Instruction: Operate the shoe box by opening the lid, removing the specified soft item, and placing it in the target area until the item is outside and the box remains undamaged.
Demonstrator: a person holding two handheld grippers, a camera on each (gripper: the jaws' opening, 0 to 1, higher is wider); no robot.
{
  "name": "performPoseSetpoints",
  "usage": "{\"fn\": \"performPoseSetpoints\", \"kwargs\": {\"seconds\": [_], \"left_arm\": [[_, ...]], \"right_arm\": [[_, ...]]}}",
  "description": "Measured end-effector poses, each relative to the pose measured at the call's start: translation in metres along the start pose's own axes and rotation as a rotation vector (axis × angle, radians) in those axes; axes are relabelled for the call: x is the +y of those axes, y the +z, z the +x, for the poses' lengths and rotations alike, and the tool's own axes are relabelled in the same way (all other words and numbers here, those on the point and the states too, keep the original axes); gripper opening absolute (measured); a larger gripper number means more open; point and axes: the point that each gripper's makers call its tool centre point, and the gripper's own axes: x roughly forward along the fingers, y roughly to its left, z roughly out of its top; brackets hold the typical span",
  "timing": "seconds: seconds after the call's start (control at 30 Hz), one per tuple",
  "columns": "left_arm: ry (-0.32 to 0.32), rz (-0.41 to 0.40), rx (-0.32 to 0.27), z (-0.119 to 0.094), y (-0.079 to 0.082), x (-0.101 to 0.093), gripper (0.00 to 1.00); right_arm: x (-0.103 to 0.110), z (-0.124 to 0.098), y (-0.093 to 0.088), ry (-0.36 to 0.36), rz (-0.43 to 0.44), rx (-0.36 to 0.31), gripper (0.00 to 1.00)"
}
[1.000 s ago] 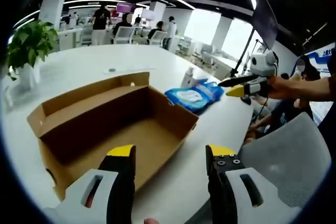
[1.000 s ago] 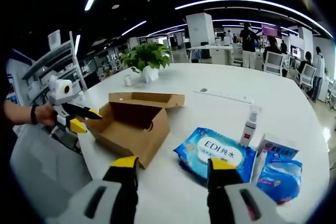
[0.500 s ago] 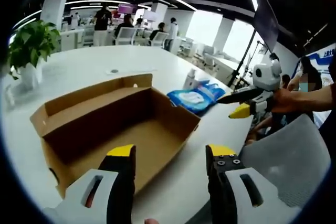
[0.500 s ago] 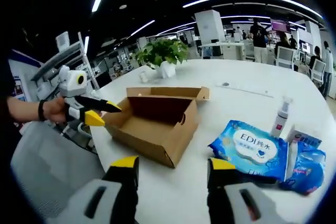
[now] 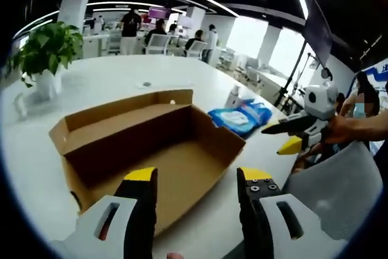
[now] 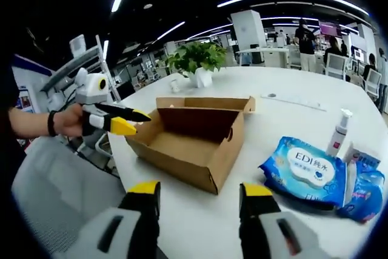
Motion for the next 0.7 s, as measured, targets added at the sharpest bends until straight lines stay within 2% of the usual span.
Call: {"fn": "performPoseSetpoints", "kwargs": {"seconds": [0.37,0.5,0.6,0.7], "left_arm": [[0.103,-0.026,-0.041,-0.010,0.008,0.024,0.55],[0.179,-0.039,-0.051,-0.017,0.008,0.041,0.56],[0.273,-0.049,-0.049,-0.025,0.006,0.061,0.55],[0.325,-0.066,-0.056,-0.032,0.005,0.074,0.56]], "right_arm": [[-0.001,-0.002,-0.001,-0.007,0.011,-0.007,0.50],[0.000,-0.001,-0.002,-0.005,0.001,-0.001,0.50],[0.000,-0.001,-0.002,-0.002,0.000,-0.002,0.50],[0.000,-0.001,-0.001,-0.001,0.001,-0.005,0.50]]}}
